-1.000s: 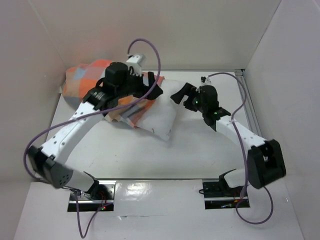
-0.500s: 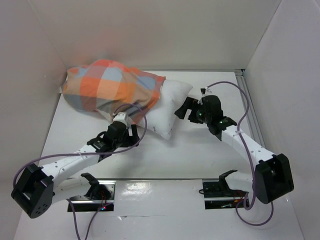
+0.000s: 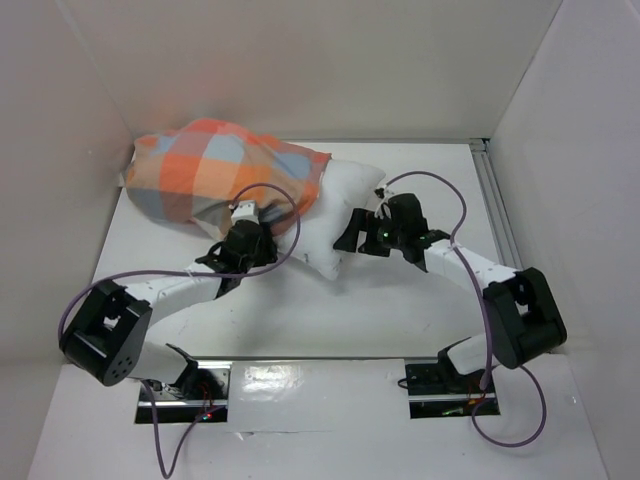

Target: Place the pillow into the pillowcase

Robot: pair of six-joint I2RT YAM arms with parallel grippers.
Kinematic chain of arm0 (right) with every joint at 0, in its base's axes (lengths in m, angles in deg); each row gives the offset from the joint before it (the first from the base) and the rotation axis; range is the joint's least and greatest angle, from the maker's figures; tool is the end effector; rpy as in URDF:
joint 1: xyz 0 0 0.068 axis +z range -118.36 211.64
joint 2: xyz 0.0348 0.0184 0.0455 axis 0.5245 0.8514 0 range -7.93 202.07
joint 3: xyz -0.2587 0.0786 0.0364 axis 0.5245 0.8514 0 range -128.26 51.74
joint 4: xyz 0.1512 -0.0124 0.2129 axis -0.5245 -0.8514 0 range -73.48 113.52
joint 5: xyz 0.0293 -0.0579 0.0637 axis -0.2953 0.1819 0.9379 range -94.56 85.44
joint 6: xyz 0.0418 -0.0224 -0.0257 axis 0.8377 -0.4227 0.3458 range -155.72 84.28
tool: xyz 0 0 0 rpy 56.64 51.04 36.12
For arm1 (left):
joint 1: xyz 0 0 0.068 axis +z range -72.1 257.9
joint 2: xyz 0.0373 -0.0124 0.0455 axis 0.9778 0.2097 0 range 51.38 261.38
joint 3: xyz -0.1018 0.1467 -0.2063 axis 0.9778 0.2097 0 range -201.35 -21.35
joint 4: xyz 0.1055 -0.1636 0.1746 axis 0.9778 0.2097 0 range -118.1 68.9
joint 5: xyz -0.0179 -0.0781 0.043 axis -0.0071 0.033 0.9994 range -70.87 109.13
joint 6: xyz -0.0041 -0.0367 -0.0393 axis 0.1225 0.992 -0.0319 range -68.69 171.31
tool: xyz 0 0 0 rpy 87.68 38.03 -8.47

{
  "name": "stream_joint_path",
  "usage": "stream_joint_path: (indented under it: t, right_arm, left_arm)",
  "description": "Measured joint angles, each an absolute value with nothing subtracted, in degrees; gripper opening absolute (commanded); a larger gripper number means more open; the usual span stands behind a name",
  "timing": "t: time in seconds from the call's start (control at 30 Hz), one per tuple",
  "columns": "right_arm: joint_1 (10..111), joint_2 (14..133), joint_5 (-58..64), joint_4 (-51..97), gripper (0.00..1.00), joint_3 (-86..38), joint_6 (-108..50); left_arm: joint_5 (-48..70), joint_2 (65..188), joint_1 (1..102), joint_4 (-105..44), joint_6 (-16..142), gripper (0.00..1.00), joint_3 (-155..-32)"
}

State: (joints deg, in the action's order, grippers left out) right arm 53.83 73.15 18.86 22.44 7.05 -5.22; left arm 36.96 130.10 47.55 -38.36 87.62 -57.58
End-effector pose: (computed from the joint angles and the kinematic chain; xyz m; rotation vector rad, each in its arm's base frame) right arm 0.2692 0.1251 0.2125 -0.0688 2.3332 0.9400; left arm 0.2479 -0.1324 0.1937 -0.2929 2.1042 -0.3643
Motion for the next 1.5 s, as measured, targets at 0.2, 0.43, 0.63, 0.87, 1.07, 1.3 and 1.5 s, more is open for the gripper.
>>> stream_joint_path:
  t: [0.2,0.43,0.63,0.87,1.07,1.3,1.5]
  right_arm:
    - [54.4,76.5,22.2,24.2,0.89,6.0,-5.4]
    - [54.7,78.2,24.9,27.1,0.5,5.5,-4.2]
    - [54.9,78.7,26.8,29.4,0.0,3.5,-1.5]
    - [54.9,81.9,25.0,33.4,0.0,-0.7,3.5]
    - [54.6,96.1,25.3,38.3,0.0,-16.4,8.3]
    - [53.2,93.1,22.6,38.0,0.0,-21.9,8.5]
    - [53.2,70.8,19.0,27.0,0.0,-17.0,3.2]
  left_arm:
    - [36.9,130.7,49.8,-38.3,87.3,0.31,-58.8]
    - [36.9,129.7,50.5,-36.6,87.8,0.04,-58.8]
    - [35.9,126.4,50.5,-33.1,87.9,0.0,-58.7]
    - [30.0,119.0,50.6,-26.7,87.4,0.0,-61.4]
    - [16.6,130.6,50.5,-16.9,84.9,0.0,-89.9]
    - [-0.7,146.6,50.6,-7.3,83.8,0.0,-119.9]
    - [-10.2,149.3,52.1,4.0,83.1,0.0,-141.2]
